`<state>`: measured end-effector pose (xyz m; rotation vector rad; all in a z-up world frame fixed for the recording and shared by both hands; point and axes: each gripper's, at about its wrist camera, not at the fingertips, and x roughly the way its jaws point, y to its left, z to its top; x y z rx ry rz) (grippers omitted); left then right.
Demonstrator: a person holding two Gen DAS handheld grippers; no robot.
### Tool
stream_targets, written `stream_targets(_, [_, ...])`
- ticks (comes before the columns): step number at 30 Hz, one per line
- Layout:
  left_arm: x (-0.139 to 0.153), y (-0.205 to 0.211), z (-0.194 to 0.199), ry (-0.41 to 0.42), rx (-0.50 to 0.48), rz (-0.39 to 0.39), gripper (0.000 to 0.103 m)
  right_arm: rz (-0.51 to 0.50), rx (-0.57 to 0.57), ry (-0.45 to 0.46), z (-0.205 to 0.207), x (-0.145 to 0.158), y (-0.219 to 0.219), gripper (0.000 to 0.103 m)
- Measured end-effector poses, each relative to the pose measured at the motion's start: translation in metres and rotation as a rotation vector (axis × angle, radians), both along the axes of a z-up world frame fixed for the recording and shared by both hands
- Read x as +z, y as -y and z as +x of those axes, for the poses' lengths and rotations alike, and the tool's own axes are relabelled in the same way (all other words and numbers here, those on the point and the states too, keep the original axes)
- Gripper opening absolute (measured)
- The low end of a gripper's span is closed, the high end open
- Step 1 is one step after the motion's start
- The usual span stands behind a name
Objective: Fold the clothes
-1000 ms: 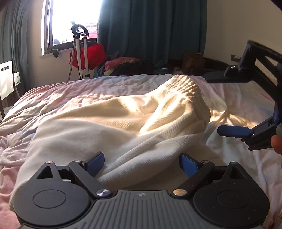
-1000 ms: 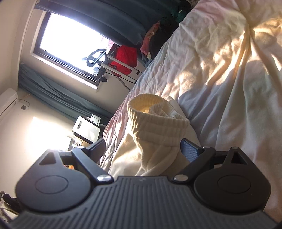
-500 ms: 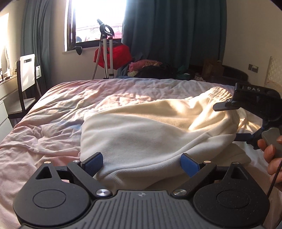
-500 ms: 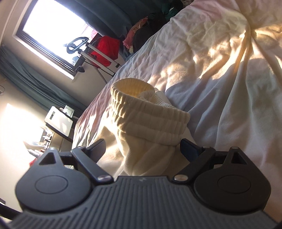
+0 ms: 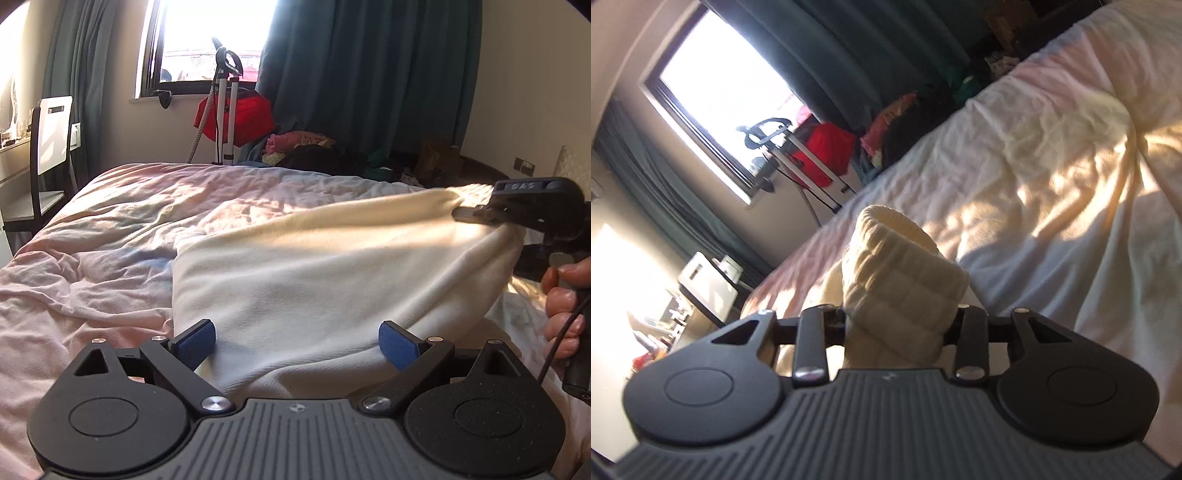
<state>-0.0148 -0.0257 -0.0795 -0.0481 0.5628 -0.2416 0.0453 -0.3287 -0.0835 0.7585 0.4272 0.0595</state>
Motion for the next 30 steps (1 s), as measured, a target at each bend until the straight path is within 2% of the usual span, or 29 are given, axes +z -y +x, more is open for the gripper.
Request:
stream_targets(2, [0.001,-0.004,-0.001,0.001,0.004,-0.023,0.098,-0.001,-0.013,0.072,-0.010,0.012,0.002,0.039])
stream_targets(4, [0.002,-0.005,-0.002,-0.004,0.007,-0.033,0.098,-0.034,-0.035,0.077,-0.015,0.017,0.003,0.039])
stream_targets(6, [0.001,-0.005,-0.002,-0.015,0.015,-0.027,0.098,-0.066,-0.053,0.017,-0.014,0.010,0.007,0.039])
stream_targets(7, [0.000,-0.005,-0.001,-0.022,0.019,-0.023,0.098,-0.070,-0.065,-0.042,-0.012,0.000,0.010,0.039])
stream_targets(10, [-0.004,-0.003,0.000,-0.044,0.034,0.000,0.098,-0.035,-0.092,-0.187,-0.011,-0.029,0.021,0.040])
stream_targets(12, [-0.007,-0.001,0.002,-0.059,0.045,0.032,0.098,0.000,-0.083,-0.196,-0.013,-0.032,0.024,0.041])
stream_targets(15, [-0.009,-0.003,0.000,-0.065,0.052,0.029,0.098,-0.067,-0.052,-0.169,-0.018,-0.018,0.013,0.043])
stream_targets(17, [-0.011,-0.005,0.000,-0.070,0.057,0.023,0.098,-0.084,-0.040,-0.183,-0.019,-0.018,0.009,0.049])
stream_targets(19, [-0.012,-0.006,0.001,-0.076,0.064,0.014,0.098,-0.079,-0.023,-0.228,-0.019,-0.022,0.010,0.063])
stream_targets(22, [-0.012,-0.008,0.003,-0.084,0.072,-0.003,0.098,-0.032,0.010,-0.277,-0.020,-0.027,0.015,0.063])
stream_targets(24, [-0.012,-0.009,0.003,-0.086,0.074,-0.010,0.098,-0.055,0.039,-0.280,-0.023,-0.023,0.012,0.066])
stream_targets(25, [-0.012,-0.009,0.003,-0.087,0.075,-0.011,0.098,-0.081,0.048,-0.283,-0.024,-0.022,0.009,0.079])
stream_targets(26, [-0.012,-0.009,0.003,-0.088,0.076,-0.012,0.098,-0.110,0.053,-0.291,-0.025,-0.022,0.007,0.084])
stream_targets(30, [-0.012,-0.008,0.004,-0.091,0.079,-0.017,0.099,-0.163,0.105,-0.375,-0.014,-0.039,-0.001,0.085])
